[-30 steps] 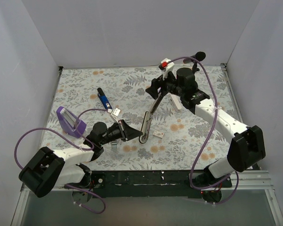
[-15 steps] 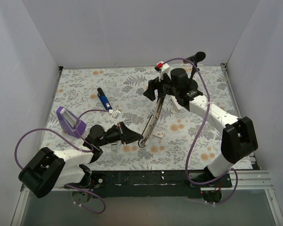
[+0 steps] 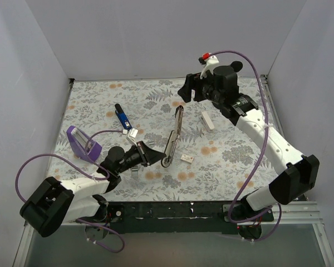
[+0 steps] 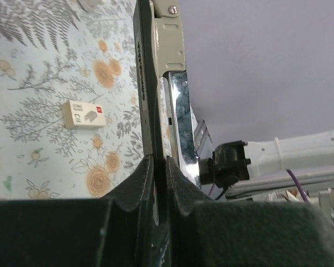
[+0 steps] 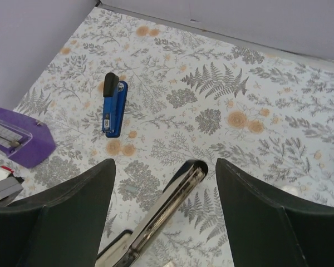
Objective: Unload the staples from the stapler
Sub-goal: Place the stapler at the center of the board.
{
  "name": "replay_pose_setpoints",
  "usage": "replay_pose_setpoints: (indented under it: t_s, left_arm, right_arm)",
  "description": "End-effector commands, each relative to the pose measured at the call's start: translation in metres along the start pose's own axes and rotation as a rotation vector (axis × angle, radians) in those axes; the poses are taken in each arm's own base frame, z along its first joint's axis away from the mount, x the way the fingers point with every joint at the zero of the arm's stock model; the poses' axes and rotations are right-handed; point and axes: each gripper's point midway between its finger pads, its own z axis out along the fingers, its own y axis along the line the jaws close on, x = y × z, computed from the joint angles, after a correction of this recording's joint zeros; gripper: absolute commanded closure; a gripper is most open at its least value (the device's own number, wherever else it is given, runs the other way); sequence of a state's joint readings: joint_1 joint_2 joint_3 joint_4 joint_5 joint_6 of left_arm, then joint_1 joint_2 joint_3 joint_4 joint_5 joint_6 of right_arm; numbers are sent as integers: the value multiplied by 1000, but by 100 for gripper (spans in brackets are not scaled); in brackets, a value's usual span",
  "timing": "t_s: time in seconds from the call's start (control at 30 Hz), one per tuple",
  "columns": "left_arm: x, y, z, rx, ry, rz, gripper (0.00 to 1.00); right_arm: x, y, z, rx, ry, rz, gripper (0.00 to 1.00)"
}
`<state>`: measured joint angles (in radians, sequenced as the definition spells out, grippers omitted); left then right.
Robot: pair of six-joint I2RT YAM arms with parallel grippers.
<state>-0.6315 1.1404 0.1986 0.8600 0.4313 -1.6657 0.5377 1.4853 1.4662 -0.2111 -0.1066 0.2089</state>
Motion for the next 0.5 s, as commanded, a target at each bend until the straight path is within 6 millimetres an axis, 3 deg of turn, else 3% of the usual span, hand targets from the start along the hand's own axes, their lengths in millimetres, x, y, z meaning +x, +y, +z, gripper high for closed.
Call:
replay_pose_setpoints:
  t_s: [0.0, 0.03, 0.2, 0.47]
  left_arm:
    - [-49, -31, 8, 43, -180, 95, 100]
    - [-52, -30, 9, 34, -191, 90, 100]
    - [-62, -30, 20, 15, -201, 108, 100]
    - [-68, -32, 31, 19, -204, 121, 100]
  right_arm:
    - [12, -1, -17, 59, 71, 139, 22]
    - [26, 1, -16, 43, 105, 161, 25]
    - [57, 14, -17, 28, 161, 277, 28]
    - [74, 25, -17, -22, 154, 379, 24]
